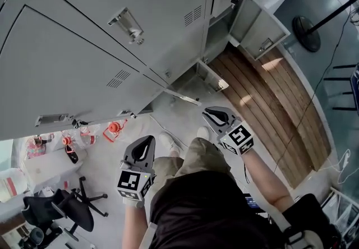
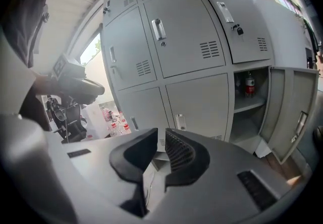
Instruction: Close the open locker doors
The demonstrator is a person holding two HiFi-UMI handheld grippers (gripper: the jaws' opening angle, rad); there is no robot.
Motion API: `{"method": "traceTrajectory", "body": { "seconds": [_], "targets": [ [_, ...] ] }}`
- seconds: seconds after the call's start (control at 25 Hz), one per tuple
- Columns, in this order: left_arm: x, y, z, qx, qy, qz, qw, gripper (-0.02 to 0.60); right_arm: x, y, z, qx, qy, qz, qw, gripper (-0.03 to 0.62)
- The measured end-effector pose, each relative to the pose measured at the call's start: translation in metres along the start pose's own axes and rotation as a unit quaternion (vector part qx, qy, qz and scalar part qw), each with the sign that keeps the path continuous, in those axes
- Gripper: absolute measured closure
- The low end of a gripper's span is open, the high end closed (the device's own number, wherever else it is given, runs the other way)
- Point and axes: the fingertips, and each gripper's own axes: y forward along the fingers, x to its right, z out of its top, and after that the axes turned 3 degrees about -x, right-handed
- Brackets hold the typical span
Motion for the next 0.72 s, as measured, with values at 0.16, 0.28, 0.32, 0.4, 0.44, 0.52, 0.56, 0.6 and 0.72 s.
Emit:
{"method": "traceTrajectory", "body": {
  "seconds": [0.16, 0.28, 0.32, 0.4, 0.44, 0.52, 0.56, 0.6, 0.72],
  "targets": [
    [-0.016, -0.001, -0.013, -0.031, -0.003, -0.005, 0.9995, 0.572, 0.007, 0.026, -0.026, -0.026, 0.018, -0.016, 0.999, 0.554],
    [-0.027, -0.002, -0.019, -0.043, 0.001, -0.010, 0.9990, 0.572, 0.011, 0.045, -0.044, -0.042, 0.027, -0.026, 0.998, 0.553],
    [-0.030, -0.002, -0.021, -0.045, 0.003, -0.011, 0.9989, 0.572, 0.013, 0.051, -0.048, -0.046, 0.030, -0.029, 0.998, 0.553],
    [-0.038, -0.002, -0.027, -0.051, 0.005, -0.013, 0.9986, 0.572, 0.016, 0.063, -0.057, -0.054, 0.033, -0.034, 0.997, 0.553],
    [-0.041, -0.002, -0.031, -0.055, 0.004, -0.014, 0.9984, 0.572, 0.017, 0.069, -0.062, -0.059, 0.034, -0.036, 0.997, 0.548],
    [-0.046, -0.002, -0.039, -0.064, -0.001, -0.020, 0.9978, 0.572, 0.020, 0.081, -0.073, -0.071, 0.035, -0.039, 0.996, 0.532],
    [-0.047, -0.002, -0.043, -0.069, -0.003, -0.022, 0.9974, 0.572, 0.022, 0.087, -0.079, -0.078, 0.034, -0.040, 0.996, 0.525],
    [-0.049, -0.002, -0.047, -0.073, -0.004, -0.025, 0.9970, 0.572, 0.023, 0.092, -0.085, -0.085, 0.034, -0.042, 0.995, 0.519],
    [-0.055, 0.002, -0.060, -0.085, -0.007, -0.030, 0.9959, 0.572, 0.029, 0.108, -0.104, -0.103, 0.035, -0.051, 0.993, 0.510]
  ]
}}
